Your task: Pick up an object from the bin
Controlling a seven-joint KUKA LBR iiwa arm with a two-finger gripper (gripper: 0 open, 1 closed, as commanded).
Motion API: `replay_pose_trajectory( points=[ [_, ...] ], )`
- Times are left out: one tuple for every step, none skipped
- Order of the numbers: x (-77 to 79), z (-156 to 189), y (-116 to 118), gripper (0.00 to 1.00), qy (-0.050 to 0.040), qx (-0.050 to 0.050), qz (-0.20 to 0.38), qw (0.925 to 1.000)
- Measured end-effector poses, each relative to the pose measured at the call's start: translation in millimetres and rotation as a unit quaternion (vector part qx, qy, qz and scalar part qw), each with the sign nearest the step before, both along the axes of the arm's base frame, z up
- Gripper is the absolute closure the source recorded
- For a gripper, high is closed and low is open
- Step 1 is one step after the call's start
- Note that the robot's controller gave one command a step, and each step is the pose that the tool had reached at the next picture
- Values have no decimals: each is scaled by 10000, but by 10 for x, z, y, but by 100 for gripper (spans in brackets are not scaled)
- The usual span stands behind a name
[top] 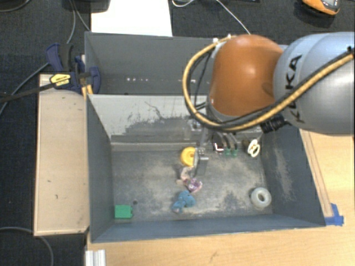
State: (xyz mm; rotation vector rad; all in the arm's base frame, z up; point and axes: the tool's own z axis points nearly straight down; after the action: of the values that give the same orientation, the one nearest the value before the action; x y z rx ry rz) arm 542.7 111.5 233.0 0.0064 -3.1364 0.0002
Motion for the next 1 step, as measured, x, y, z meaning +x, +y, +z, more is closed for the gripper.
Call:
replay_pose_trajectory(
  points=[
    [14,49,-8,0,-42,6,-22,10000]
  ],
)
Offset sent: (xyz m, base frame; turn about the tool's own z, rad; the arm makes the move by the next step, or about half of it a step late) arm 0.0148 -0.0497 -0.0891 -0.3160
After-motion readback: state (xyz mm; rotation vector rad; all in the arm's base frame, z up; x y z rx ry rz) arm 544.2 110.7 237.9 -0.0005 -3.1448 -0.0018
